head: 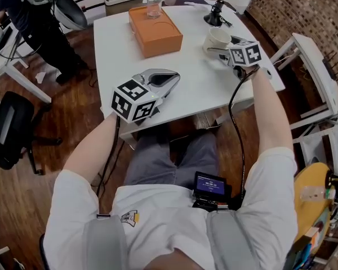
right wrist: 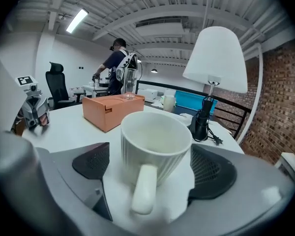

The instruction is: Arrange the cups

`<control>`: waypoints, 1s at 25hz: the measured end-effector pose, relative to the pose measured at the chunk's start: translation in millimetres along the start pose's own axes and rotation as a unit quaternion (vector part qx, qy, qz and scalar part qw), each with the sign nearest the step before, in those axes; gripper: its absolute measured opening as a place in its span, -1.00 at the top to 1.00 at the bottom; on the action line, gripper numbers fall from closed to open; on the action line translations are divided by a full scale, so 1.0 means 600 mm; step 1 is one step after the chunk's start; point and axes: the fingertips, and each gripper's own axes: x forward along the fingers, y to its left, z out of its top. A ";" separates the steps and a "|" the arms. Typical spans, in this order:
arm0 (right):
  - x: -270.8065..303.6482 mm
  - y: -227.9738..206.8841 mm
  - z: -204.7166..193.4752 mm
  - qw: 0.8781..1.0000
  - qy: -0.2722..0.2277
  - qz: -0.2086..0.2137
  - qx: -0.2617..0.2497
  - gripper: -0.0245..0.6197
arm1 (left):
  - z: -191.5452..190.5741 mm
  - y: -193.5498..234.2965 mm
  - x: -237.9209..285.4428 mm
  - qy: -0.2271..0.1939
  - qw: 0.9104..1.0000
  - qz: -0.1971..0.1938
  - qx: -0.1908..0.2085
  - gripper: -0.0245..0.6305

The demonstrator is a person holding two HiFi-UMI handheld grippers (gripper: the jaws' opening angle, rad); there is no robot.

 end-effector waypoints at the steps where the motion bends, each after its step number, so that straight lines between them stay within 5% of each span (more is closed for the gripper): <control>1: 0.004 -0.003 -0.002 1.000 0.000 -0.005 -0.002 -0.59 | 0.000 0.000 0.000 0.000 1.000 0.000 0.000 0.93; 3: 0.007 -0.010 -0.003 1.000 -0.012 -0.015 -0.003 -0.40 | 0.000 0.000 -0.001 0.000 1.000 -0.001 0.001 0.93; 6: 0.005 -0.004 -0.002 1.000 -0.029 0.005 -0.012 -0.37 | 0.001 0.001 -0.004 -0.002 1.000 0.000 0.002 0.93; 12: -0.031 0.105 -0.005 0.980 -0.034 0.163 -0.106 -0.37 | 0.010 0.012 -0.010 -0.018 1.000 0.011 0.005 0.92; 17: -0.052 0.219 0.002 0.956 -0.046 0.246 -0.155 -0.37 | 0.007 0.027 -0.013 -0.015 0.999 0.028 0.003 0.84; 20: -0.055 0.269 0.010 0.944 -0.054 0.276 -0.172 -0.37 | 0.006 0.032 -0.011 -0.010 0.999 0.035 0.001 0.69; 25: -0.057 0.322 0.021 0.929 -0.068 0.313 -0.187 -0.37 | 0.005 0.030 -0.006 -0.004 1.000 0.028 0.003 0.10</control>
